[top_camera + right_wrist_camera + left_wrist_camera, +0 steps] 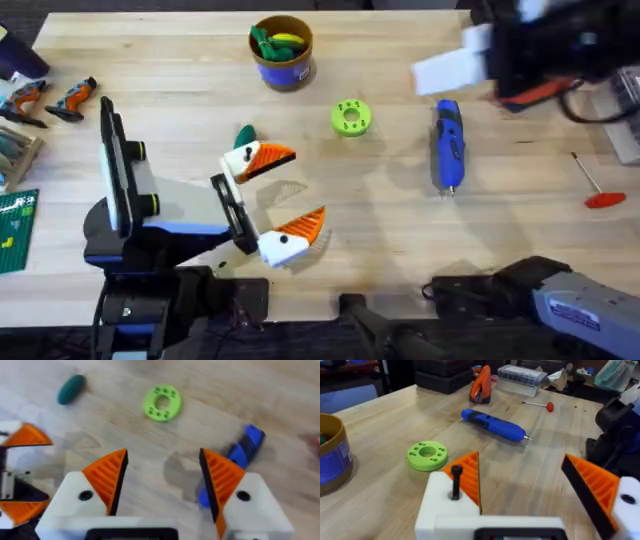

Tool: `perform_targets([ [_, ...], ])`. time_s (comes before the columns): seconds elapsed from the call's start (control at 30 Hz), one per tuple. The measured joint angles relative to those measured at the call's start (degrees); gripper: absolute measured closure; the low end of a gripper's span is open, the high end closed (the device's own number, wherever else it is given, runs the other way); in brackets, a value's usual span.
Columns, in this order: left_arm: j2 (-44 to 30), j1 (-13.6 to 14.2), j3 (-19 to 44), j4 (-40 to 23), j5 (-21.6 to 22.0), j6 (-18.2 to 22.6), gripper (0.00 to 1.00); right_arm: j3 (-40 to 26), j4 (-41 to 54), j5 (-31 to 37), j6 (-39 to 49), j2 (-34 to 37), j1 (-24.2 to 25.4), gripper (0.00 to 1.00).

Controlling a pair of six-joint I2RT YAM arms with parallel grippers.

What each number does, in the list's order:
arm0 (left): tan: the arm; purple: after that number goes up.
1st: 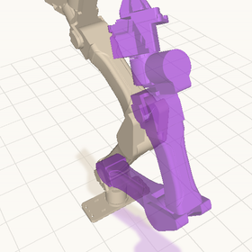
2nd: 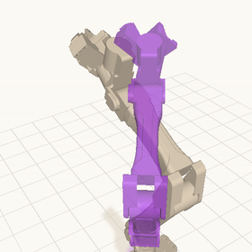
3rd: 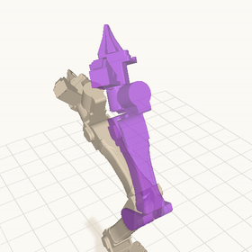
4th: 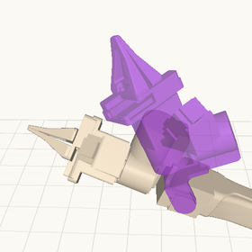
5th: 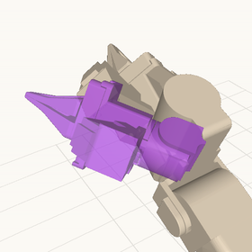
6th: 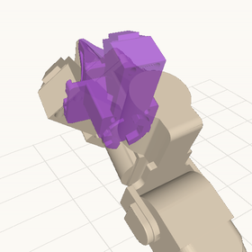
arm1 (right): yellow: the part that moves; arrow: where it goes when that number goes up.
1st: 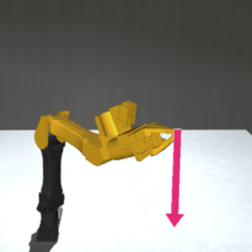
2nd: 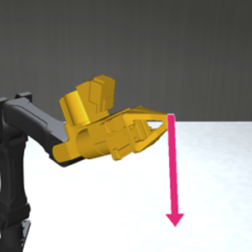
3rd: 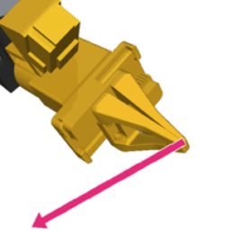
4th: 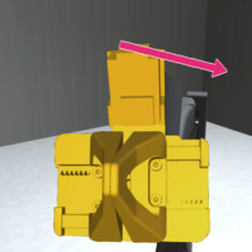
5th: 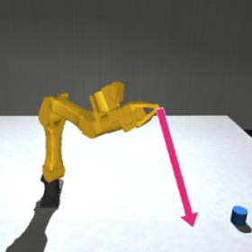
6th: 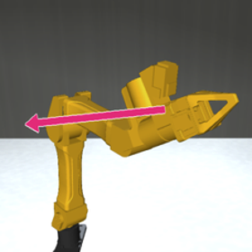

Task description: Pick up the gripper from the table and insert it into the empty holder that is missing its gripper. Then pick up a screw, insert it into the mounting hole, and use the screwdriver to tighten it. Finally, clean up the table by picking up the vegetable and placing it into the bucket.

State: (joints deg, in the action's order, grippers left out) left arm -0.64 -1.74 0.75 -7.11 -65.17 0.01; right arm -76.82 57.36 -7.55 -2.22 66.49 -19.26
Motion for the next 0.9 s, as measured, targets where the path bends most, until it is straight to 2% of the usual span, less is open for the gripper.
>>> perform_targets([
  [0.13, 0.0, 0.0, 0.0, 0.0, 0.0, 0.0, 0.015, 0.0, 5.8, 0.9, -0.6, -0.8, 5.9, 0.161],
  [0.43, 0.0, 0.0, 0.0, 0.0, 0.0, 0.0, 0.015, 0.1, 7.5, 2.8, -2.1, -0.7, 12.5, 0.161],
  [0.57, 0.0, 0.0, 0.0, 0.0, 0.0, 0.0, 0.015, 0.1, 7.6, 4.1, -2.7, -0.5, 14.1, 0.161],
  [0.9, 0.0, 0.0, 0.0, 0.0, 0.0, 0.0, 0.014, 0.1, 7.8, 4.8, -3.2, 0.6, 14.2, 0.161],
])
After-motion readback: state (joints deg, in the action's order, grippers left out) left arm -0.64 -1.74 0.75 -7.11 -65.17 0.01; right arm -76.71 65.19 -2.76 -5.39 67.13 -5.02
